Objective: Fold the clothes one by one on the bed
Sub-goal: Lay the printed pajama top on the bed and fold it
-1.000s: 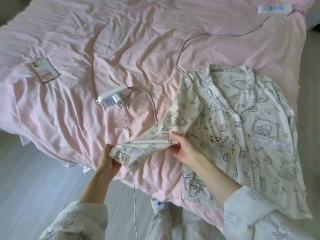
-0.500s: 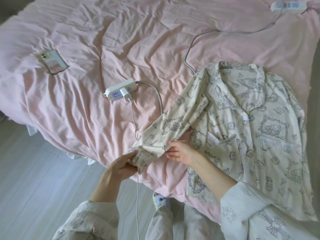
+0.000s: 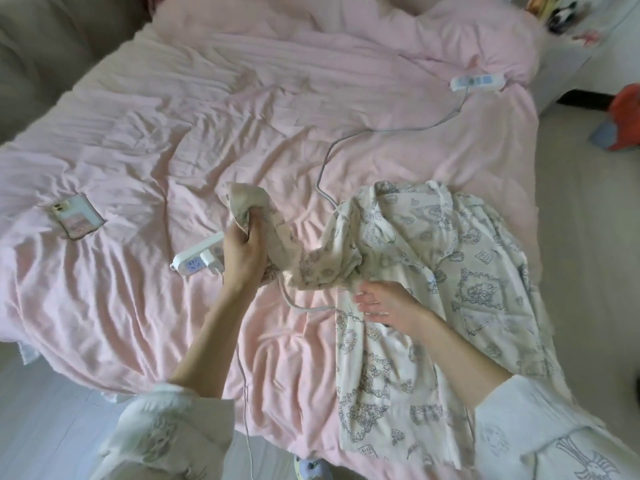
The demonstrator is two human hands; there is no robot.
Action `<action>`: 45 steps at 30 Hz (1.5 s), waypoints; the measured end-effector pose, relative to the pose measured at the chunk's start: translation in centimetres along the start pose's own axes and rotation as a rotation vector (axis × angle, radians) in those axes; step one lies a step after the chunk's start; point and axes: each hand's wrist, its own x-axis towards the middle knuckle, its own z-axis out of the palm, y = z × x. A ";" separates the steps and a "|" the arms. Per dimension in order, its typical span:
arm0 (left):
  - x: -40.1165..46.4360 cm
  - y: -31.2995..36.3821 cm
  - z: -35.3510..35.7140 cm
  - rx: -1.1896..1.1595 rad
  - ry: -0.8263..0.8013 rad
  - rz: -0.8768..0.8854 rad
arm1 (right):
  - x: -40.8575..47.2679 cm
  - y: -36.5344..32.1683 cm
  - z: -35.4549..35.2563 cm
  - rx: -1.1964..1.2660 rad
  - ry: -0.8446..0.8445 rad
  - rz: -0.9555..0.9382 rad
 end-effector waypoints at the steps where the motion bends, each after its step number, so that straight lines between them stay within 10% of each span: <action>1: 0.2 1.9 1.5 -0.008 -0.052 0.037 | -0.2 -0.6 -1.4 0.012 -0.015 -0.021; 22: -0.5 18.4 21.8 0.129 -0.535 -0.008 | -3.0 -14.2 -16.1 0.475 -0.295 -0.377; 28: -2.9 16.1 27.0 0.271 -1.055 -0.036 | -2.2 -12.4 -22.7 0.636 -0.282 -0.364; 38: -3.1 0.8 24.4 0.434 -0.621 -0.452 | -0.8 -7.4 -24.9 0.608 -0.076 -0.158; 45: -3.2 -3.9 23.1 -0.502 -0.327 -1.163 | -1.8 -13.2 -22.2 0.841 -0.130 -0.247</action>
